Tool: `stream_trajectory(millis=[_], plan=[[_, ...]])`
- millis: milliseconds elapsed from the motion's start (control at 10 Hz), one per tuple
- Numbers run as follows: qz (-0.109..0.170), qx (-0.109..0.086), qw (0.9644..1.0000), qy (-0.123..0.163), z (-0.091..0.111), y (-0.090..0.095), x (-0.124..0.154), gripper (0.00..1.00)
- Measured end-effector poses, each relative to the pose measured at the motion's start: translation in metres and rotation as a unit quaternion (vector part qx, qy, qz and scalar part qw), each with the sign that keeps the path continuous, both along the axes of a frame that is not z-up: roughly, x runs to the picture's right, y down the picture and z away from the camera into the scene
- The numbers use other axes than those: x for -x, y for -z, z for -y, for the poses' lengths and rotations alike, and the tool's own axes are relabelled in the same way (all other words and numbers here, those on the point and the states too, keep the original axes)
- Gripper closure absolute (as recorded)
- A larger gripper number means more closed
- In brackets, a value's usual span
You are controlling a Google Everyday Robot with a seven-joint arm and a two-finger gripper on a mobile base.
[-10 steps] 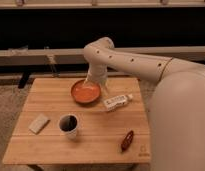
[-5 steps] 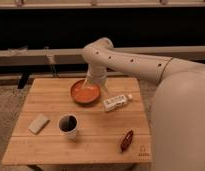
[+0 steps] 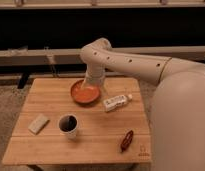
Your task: Move the arm in a circular motion
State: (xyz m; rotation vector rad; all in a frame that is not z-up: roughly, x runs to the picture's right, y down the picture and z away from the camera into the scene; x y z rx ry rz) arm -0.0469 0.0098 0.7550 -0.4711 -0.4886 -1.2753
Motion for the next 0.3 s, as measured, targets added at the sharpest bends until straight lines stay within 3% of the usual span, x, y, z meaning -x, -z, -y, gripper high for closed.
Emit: stream_trajectory(millis=[300], plan=[[0.001, -0.001, 1.0000, -0.001, -0.0064, 0.0074, 0.0071, 0.20]])
